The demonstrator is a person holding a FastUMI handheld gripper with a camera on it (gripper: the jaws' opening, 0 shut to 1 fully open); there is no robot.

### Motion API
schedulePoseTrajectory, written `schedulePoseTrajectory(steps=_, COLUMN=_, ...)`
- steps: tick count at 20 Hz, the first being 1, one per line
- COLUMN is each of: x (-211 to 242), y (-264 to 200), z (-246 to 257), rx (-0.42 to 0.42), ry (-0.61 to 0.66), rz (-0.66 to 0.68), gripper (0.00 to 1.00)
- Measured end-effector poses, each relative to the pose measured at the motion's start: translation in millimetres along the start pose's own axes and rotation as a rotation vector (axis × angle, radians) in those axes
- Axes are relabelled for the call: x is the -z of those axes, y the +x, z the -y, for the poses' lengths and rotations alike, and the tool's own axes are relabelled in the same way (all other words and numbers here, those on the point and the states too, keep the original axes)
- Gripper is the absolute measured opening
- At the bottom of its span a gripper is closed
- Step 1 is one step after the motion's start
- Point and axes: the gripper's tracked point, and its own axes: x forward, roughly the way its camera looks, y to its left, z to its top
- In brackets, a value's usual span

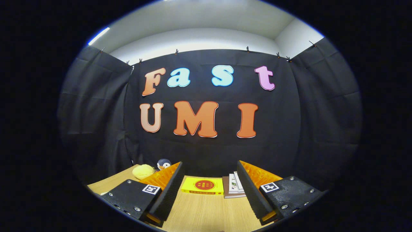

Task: Open the storage box then place both shoes into the box .Put the left shoe in first, then the right shoe, with the right side of both shoes facing outward in a uniform manner.

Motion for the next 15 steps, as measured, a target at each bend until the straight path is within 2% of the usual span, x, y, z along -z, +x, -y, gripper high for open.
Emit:
schedulePoseTrajectory(steps=4, x=-13, y=-3, z=17, rx=0.039, ry=0.000, rz=0.044, gripper=0.97)
schedulePoseTrajectory(steps=11, x=-20, y=-5, z=19, rx=0.043, ry=-0.029, rz=0.082, gripper=0.97)
schedulePoseTrajectory(steps=15, x=-31, y=-10, z=16, rx=0.018, ry=-0.045, rz=0.122, gripper=0.97)
